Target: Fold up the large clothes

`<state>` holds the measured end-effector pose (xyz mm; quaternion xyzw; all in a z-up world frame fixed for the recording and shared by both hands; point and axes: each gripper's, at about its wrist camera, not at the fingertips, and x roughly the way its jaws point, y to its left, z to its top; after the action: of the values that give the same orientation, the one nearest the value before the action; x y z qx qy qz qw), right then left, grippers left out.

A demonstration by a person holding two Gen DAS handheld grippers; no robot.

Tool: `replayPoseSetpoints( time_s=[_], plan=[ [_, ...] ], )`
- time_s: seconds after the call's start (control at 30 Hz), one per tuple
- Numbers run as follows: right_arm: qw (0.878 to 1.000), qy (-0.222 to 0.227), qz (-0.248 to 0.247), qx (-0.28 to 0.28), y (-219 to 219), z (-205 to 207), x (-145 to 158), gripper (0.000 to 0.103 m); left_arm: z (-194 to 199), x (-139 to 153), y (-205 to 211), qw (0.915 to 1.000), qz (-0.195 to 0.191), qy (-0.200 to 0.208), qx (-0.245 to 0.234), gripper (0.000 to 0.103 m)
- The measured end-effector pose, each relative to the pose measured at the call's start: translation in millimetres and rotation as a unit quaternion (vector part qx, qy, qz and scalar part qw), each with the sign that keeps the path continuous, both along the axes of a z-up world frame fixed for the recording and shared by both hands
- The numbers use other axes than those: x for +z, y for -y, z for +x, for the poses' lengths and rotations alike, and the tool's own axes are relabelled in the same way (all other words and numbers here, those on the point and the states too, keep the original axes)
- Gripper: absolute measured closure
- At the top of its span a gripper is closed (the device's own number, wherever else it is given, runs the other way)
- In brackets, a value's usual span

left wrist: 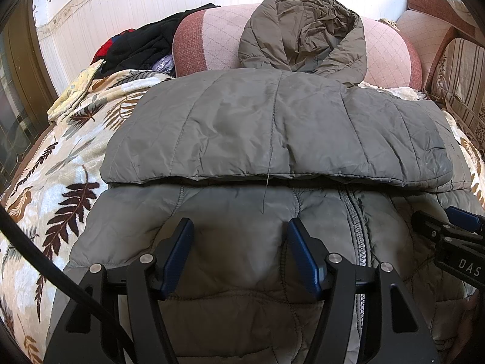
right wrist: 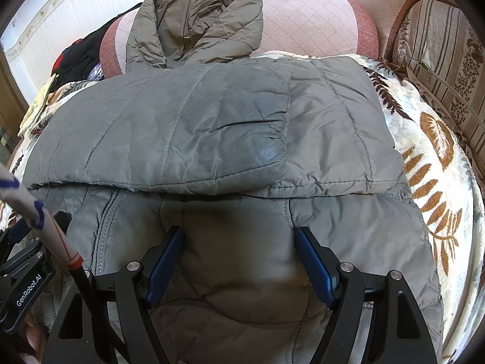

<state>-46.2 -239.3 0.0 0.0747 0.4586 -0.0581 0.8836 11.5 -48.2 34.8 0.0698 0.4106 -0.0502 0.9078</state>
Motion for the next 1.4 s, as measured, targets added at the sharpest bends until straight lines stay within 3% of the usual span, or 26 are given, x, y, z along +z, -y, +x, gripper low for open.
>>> replayPoseSetpoints(
  time_s=[0.4,0.67,0.93,1.1,1.2,1.4],
  plan=[
    [1.000,0.002,0.005,-0.001,-1,-1,5,0.023,0,0,0,1.0000,0.000,0.000,0.000,0.040],
    [1.000,0.025,0.009,-0.009,6,-13,28,0.023,-3,5,-1,1.0000,-0.009,0.002,-0.002,0.040],
    [0.998,0.035,0.052,-0.032,6,-57,66,0.023,-7,25,-18,0.9992,-0.035,0.016,0.007,0.040],
    [0.998,0.048,0.043,-0.026,-16,-90,102,0.023,-6,35,-34,0.9982,-0.050,0.025,0.020,0.039],
    [0.996,0.058,0.057,-0.026,-28,-118,122,0.023,-7,37,-38,0.9983,-0.037,0.038,0.024,0.039],
    [0.996,0.081,0.035,-0.025,-44,-184,154,0.023,-23,41,-49,0.9976,-0.042,0.051,0.022,0.039]
  ],
)
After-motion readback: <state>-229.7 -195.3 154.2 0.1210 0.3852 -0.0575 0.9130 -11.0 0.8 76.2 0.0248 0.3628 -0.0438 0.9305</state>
